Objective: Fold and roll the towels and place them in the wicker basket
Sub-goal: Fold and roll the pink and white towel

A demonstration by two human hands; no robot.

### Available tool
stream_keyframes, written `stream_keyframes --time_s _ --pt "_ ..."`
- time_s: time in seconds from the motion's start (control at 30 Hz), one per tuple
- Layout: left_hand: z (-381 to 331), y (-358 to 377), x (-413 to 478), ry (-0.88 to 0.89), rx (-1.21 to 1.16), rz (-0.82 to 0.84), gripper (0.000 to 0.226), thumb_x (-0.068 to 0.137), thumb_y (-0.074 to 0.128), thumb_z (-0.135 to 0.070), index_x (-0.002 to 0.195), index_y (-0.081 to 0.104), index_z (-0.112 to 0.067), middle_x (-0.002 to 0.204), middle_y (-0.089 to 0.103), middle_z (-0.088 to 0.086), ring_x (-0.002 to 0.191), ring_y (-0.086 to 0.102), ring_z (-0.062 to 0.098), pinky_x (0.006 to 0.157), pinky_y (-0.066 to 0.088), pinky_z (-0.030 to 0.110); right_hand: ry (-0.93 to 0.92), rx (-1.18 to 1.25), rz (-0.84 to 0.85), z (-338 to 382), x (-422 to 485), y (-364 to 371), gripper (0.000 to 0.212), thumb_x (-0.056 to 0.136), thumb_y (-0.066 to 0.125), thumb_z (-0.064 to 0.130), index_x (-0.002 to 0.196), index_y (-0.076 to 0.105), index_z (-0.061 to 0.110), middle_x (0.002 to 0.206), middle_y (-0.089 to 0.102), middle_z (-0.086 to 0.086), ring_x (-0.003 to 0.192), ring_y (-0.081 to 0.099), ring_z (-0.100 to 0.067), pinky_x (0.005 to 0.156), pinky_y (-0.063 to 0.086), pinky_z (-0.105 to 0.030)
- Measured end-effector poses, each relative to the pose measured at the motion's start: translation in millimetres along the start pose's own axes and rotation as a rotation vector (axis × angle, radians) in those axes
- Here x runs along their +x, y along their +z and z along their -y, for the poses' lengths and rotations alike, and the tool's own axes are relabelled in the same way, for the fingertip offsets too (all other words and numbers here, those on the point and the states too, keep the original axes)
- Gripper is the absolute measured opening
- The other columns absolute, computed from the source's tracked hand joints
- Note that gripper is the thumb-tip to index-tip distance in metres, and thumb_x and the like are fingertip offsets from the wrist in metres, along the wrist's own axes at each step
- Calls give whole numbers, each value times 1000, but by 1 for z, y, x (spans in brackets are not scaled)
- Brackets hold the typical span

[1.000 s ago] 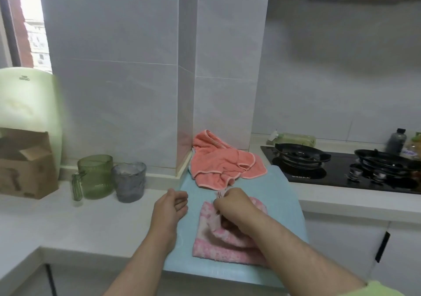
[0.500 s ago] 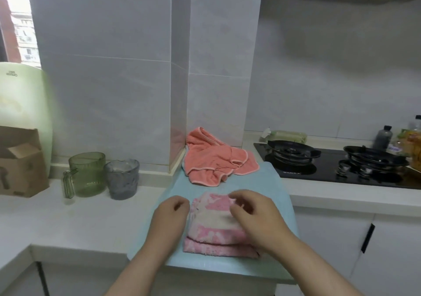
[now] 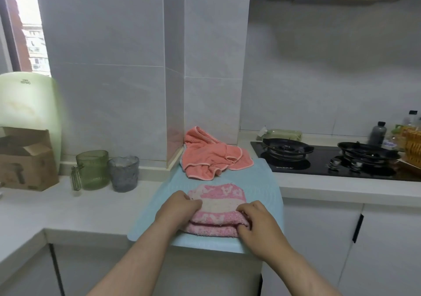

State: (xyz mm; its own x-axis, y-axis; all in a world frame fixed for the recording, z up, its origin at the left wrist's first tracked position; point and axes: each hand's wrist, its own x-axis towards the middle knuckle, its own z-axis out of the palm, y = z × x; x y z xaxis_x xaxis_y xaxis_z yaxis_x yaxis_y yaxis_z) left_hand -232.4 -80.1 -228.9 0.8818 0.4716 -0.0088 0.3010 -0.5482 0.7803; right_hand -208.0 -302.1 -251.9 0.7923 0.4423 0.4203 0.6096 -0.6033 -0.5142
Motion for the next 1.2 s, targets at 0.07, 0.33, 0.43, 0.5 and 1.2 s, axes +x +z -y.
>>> stream_keyframes --time_s 0.07,0.33,0.43,0.5,1.2 --pt "1 2 2 -19 -88 -33 14 73 61 -30 79 61 -17 77 64 0 71 60 21 66 46 32 10 -20 14 0 0 0 36 85 55 15 118 60 28 103 47 13 91 49 -1 76 33 -2" --pt "-9 -5 2 -92 -378 26 21 75 61 -28 72 48 -11 70 55 1 62 54 20 56 39 28 19 -31 74 -2 1 3 47 89 48 13 132 60 27 104 45 19 101 49 -1 82 30 0" --pt "-18 -7 11 -166 -419 80 44 75 73 -36 104 60 -5 96 71 12 82 70 28 63 52 28 17 -43 105 -2 2 3 47 91 46 13 134 58 27 102 43 19 99 48 -2 79 31 0" --pt "-22 -6 16 -159 -305 86 48 74 76 -30 108 59 -1 100 68 15 84 68 27 60 49 26 18 -42 118 -2 2 3 47 92 45 13 135 57 28 103 43 19 98 48 -1 77 31 0" --pt "-14 0 13 -4 284 -45 22 96 39 -21 110 51 -9 120 60 13 102 58 29 83 45 31 -23 -81 219 -7 4 2 58 92 36 6 139 51 37 144 30 18 129 23 -3 111 18 -18"
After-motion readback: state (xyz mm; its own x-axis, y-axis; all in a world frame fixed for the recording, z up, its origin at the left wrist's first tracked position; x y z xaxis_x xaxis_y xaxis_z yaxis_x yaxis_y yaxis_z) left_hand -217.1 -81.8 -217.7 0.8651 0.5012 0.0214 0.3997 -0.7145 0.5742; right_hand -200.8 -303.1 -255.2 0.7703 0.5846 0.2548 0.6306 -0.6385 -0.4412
